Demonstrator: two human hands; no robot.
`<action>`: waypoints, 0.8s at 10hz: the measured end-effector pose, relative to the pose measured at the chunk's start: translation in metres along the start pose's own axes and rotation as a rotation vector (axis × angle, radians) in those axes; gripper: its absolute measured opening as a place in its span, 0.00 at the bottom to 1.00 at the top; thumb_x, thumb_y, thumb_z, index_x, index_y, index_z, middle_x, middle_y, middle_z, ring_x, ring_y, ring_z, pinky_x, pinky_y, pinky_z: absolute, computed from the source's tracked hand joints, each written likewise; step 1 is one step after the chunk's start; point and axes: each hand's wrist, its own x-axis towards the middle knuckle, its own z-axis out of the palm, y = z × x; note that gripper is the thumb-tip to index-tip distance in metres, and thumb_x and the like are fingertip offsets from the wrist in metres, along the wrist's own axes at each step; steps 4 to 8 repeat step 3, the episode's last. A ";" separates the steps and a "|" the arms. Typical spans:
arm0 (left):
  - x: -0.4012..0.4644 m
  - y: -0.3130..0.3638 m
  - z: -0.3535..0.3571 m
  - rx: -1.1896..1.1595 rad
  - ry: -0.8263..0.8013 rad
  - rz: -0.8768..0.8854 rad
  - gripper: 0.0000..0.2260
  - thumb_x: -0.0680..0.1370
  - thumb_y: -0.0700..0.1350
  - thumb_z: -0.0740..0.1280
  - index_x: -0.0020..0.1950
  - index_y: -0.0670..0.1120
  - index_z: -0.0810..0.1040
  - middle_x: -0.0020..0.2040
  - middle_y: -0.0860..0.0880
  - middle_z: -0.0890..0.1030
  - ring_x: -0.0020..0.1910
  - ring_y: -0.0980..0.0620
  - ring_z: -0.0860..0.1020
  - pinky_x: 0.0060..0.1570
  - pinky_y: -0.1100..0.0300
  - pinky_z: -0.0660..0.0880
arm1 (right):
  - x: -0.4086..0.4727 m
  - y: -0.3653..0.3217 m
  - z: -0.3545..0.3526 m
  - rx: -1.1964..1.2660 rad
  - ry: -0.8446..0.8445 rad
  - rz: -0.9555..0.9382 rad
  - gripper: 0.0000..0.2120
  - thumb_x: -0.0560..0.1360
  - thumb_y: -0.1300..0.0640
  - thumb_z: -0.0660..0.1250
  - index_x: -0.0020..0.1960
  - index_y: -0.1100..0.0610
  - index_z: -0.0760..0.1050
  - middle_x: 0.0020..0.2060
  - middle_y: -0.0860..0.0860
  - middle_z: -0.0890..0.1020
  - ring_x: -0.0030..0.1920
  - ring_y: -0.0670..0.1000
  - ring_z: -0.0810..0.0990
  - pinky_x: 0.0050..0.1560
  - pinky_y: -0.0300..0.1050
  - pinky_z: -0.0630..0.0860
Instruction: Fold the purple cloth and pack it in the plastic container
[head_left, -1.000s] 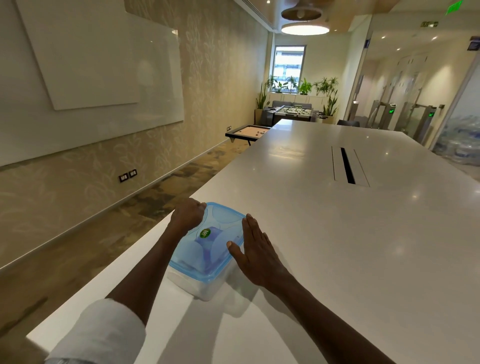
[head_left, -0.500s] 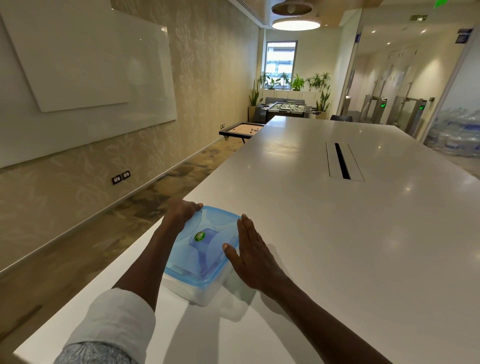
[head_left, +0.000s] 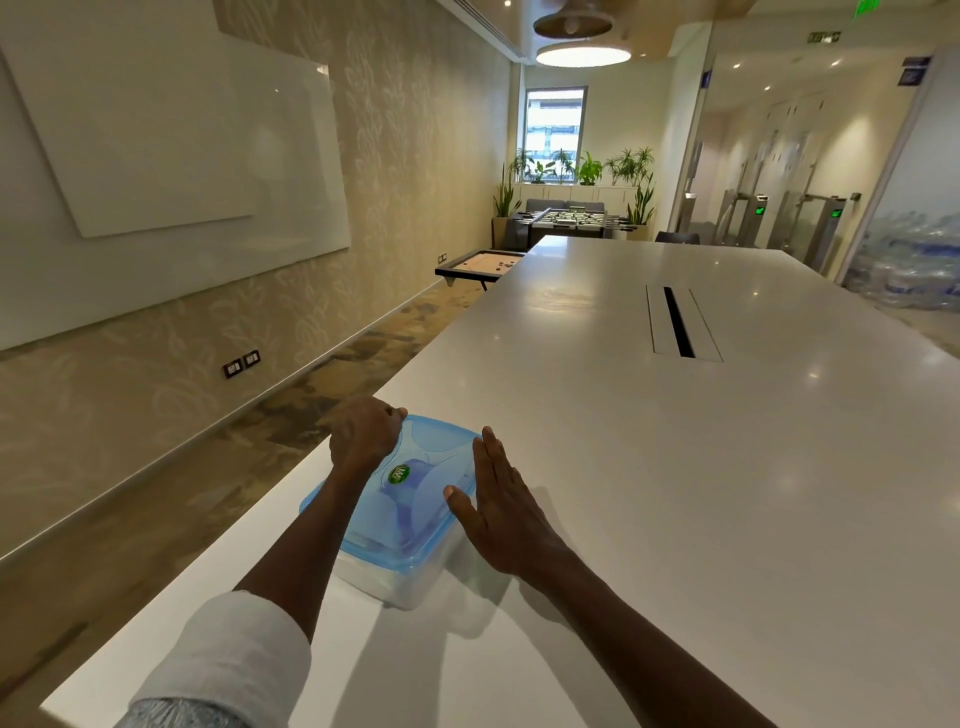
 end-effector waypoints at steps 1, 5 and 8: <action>-0.013 0.008 -0.001 0.053 0.150 0.205 0.11 0.78 0.43 0.64 0.55 0.41 0.82 0.52 0.40 0.84 0.52 0.39 0.81 0.54 0.49 0.76 | 0.001 0.000 -0.003 -0.023 -0.013 0.021 0.37 0.80 0.37 0.50 0.79 0.55 0.39 0.80 0.49 0.40 0.79 0.48 0.42 0.79 0.51 0.48; -0.031 0.028 0.005 -0.003 0.158 0.315 0.17 0.78 0.39 0.65 0.65 0.36 0.74 0.62 0.36 0.79 0.62 0.39 0.78 0.65 0.49 0.71 | 0.003 -0.001 -0.018 0.015 -0.063 0.069 0.40 0.79 0.33 0.48 0.79 0.55 0.39 0.80 0.50 0.41 0.79 0.49 0.43 0.79 0.51 0.48; -0.031 0.028 0.005 -0.003 0.158 0.315 0.17 0.78 0.39 0.65 0.65 0.36 0.74 0.62 0.36 0.79 0.62 0.39 0.78 0.65 0.49 0.71 | 0.003 -0.001 -0.018 0.015 -0.063 0.069 0.40 0.79 0.33 0.48 0.79 0.55 0.39 0.80 0.50 0.41 0.79 0.49 0.43 0.79 0.51 0.48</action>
